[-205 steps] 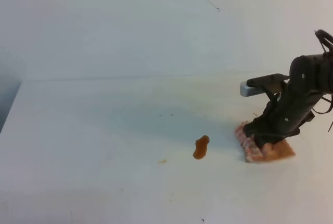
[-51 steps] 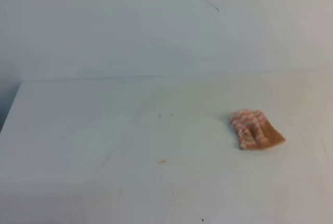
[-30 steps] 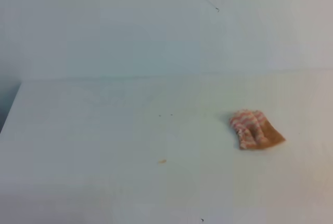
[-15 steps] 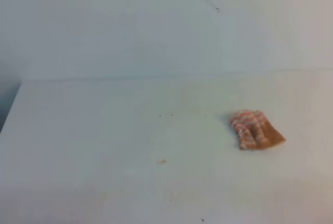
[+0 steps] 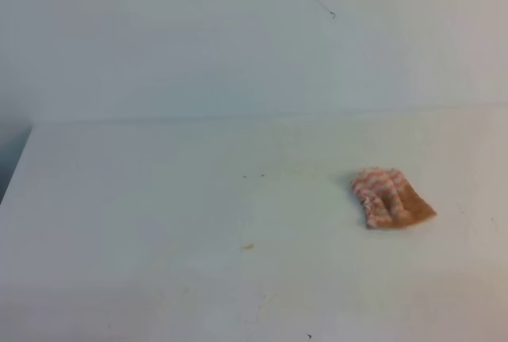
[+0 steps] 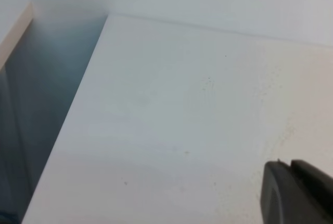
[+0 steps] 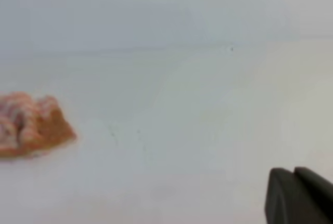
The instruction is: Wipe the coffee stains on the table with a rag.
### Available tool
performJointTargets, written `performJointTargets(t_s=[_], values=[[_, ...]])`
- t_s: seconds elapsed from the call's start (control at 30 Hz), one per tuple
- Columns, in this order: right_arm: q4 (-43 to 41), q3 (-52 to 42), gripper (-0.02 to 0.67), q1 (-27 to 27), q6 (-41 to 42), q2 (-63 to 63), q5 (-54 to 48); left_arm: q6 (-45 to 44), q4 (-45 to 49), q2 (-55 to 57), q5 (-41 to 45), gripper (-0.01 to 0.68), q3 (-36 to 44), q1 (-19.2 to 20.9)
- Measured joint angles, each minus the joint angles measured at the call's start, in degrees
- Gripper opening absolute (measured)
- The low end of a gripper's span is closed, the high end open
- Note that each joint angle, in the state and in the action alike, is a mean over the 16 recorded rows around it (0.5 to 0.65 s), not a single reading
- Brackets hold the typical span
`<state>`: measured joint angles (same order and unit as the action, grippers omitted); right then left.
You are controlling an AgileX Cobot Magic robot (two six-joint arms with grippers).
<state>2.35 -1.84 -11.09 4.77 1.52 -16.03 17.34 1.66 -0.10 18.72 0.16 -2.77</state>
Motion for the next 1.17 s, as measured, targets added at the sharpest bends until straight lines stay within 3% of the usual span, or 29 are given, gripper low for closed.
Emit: performJointTargets(t_s=[0.37, 1.17], values=[[-1.9, -0.1, -0.003, 0.0, -17.3, 0.1, 0.2, 0.0, 0.0, 0.0, 0.0, 0.000, 0.0, 0.0], [-2.0, -0.1, -0.002, 0.0, -17.5, 0.1, 0.1, 0.0, 0.0, -0.6, -0.4, -0.001, 1.0, 0.0]])
